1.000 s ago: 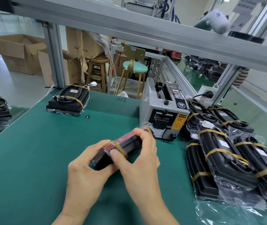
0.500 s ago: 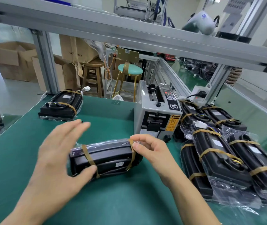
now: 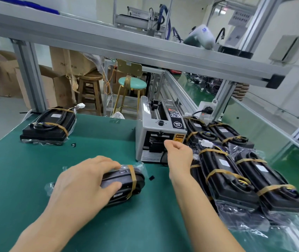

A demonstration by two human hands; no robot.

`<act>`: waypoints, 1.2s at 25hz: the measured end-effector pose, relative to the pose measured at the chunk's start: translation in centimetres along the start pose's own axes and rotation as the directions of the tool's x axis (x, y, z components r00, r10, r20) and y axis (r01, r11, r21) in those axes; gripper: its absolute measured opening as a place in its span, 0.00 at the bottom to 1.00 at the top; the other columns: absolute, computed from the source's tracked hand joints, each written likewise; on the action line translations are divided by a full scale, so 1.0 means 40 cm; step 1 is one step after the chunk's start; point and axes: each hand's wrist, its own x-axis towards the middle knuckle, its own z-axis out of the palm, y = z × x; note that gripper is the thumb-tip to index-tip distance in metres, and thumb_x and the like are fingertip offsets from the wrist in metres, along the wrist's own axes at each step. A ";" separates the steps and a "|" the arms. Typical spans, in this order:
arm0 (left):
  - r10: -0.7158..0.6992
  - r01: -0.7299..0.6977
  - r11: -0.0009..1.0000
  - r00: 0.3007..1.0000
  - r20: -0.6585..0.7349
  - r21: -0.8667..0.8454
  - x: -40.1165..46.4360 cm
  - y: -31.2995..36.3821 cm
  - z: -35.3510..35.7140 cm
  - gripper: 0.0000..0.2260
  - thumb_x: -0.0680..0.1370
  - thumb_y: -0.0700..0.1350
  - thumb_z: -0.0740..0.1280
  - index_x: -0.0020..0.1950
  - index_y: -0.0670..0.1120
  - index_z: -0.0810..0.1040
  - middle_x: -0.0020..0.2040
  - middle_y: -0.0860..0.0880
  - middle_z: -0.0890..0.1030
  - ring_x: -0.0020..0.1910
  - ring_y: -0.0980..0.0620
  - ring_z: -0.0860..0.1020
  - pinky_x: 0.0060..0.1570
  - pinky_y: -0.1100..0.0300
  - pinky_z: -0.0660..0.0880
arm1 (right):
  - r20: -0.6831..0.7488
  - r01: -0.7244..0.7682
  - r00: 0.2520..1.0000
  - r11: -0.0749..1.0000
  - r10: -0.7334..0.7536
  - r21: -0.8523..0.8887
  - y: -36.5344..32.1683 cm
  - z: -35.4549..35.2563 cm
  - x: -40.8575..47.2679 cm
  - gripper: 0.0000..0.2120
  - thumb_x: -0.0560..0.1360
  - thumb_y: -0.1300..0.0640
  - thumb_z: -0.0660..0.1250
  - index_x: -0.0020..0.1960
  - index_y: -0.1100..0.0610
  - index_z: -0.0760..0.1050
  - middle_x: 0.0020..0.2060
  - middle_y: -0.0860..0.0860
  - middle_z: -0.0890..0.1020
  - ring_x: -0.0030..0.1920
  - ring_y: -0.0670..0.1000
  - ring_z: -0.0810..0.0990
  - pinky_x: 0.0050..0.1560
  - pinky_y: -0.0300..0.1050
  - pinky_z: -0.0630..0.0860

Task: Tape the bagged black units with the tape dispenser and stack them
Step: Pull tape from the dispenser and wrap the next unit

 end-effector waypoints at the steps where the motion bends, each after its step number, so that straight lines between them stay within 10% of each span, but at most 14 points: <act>1: -0.010 0.010 1.000 1.000 0.012 0.006 -0.003 0.002 -0.002 0.13 0.68 0.50 0.76 0.50 0.59 0.82 0.49 0.67 0.79 0.45 0.61 0.74 0.41 0.75 0.61 | -0.007 -0.024 1.000 1.000 0.024 -0.008 -0.002 0.011 0.008 0.10 0.74 0.58 0.70 0.34 0.52 0.80 0.40 0.48 0.84 0.47 0.52 0.81 0.54 0.45 0.74; 13: -0.065 0.062 0.997 0.996 0.065 0.047 -0.018 0.011 -0.007 0.18 0.64 0.51 0.76 0.52 0.61 0.79 0.50 0.68 0.78 0.47 0.60 0.77 0.38 0.69 0.63 | -0.006 -0.331 0.936 0.884 0.353 0.330 -0.027 0.045 0.012 0.12 0.73 0.61 0.71 0.34 0.54 0.71 0.28 0.48 0.70 0.26 0.45 0.64 0.25 0.35 0.62; 19: -0.097 0.098 0.994 0.995 -0.016 0.051 -0.018 0.019 0.007 0.18 0.62 0.47 0.79 0.48 0.58 0.81 0.48 0.64 0.80 0.43 0.53 0.80 0.34 0.65 0.64 | 0.421 -0.315 0.884 0.924 0.203 0.216 -0.024 -0.033 -0.136 0.08 0.74 0.53 0.69 0.36 0.50 0.80 0.34 0.42 0.79 0.41 0.42 0.75 0.46 0.40 0.66; 25: -0.073 0.076 0.994 0.997 -0.035 0.083 -0.021 0.024 0.020 0.20 0.58 0.45 0.81 0.45 0.56 0.81 0.44 0.62 0.81 0.39 0.52 0.80 0.34 0.70 0.61 | 0.041 -0.068 0.997 0.970 0.060 0.232 -0.009 -0.017 -0.084 0.12 0.75 0.60 0.69 0.36 0.47 0.80 0.38 0.37 0.82 0.44 0.34 0.77 0.40 0.28 0.69; 30: -0.025 0.034 0.993 0.996 -0.081 0.112 -0.016 0.022 0.027 0.22 0.53 0.44 0.82 0.43 0.55 0.82 0.41 0.60 0.82 0.35 0.53 0.81 0.35 0.74 0.58 | -0.075 -0.098 0.992 0.991 0.106 0.095 -0.008 0.048 -0.015 0.12 0.75 0.58 0.70 0.34 0.50 0.78 0.36 0.43 0.81 0.45 0.51 0.80 0.47 0.42 0.72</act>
